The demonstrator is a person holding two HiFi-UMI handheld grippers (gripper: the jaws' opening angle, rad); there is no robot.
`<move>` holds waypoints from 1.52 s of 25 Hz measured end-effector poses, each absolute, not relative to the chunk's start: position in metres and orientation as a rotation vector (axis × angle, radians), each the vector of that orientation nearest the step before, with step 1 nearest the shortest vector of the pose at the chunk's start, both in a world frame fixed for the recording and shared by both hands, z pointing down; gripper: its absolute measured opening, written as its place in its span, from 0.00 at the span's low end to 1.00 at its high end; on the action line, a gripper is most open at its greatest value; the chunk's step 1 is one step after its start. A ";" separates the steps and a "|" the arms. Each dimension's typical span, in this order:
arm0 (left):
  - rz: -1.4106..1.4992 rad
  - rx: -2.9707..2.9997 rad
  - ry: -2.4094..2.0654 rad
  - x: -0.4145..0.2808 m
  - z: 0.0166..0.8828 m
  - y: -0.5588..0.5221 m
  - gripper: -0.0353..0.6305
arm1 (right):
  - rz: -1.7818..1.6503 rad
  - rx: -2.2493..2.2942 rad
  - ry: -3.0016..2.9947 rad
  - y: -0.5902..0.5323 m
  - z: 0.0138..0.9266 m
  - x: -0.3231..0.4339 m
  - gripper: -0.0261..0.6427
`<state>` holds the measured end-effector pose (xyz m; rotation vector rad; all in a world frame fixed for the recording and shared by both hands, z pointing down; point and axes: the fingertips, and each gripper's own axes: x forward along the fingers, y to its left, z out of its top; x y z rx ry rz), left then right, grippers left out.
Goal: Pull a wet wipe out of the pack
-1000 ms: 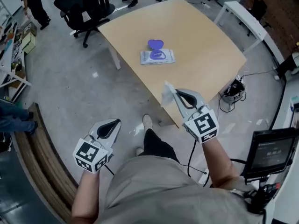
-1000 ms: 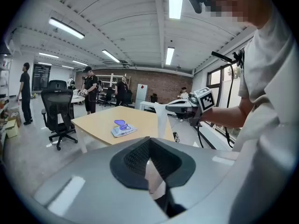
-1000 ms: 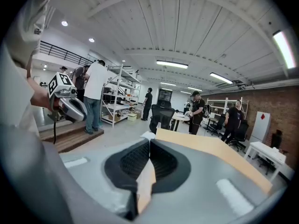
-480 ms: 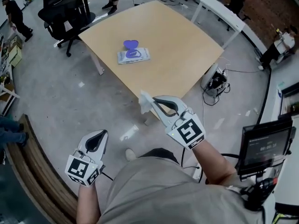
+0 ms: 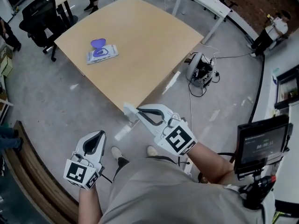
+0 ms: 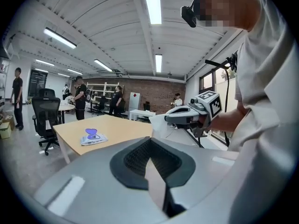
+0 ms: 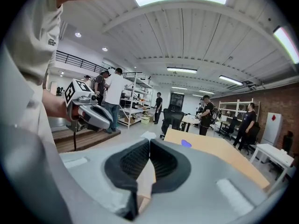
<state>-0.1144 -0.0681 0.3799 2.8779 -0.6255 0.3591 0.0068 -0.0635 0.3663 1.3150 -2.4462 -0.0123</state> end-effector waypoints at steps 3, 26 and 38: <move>0.357 2.878 -0.618 -0.071 0.377 -0.033 0.06 | -0.007 1.276 -2.465 -0.030 0.368 0.041 0.05; 0.360 2.955 -0.630 -0.096 0.335 0.116 0.06 | 0.025 1.278 -2.516 0.120 0.337 0.022 0.05; 0.348 2.944 -0.534 -0.192 0.356 0.182 0.06 | 0.044 1.333 -2.498 0.203 0.340 -0.086 0.05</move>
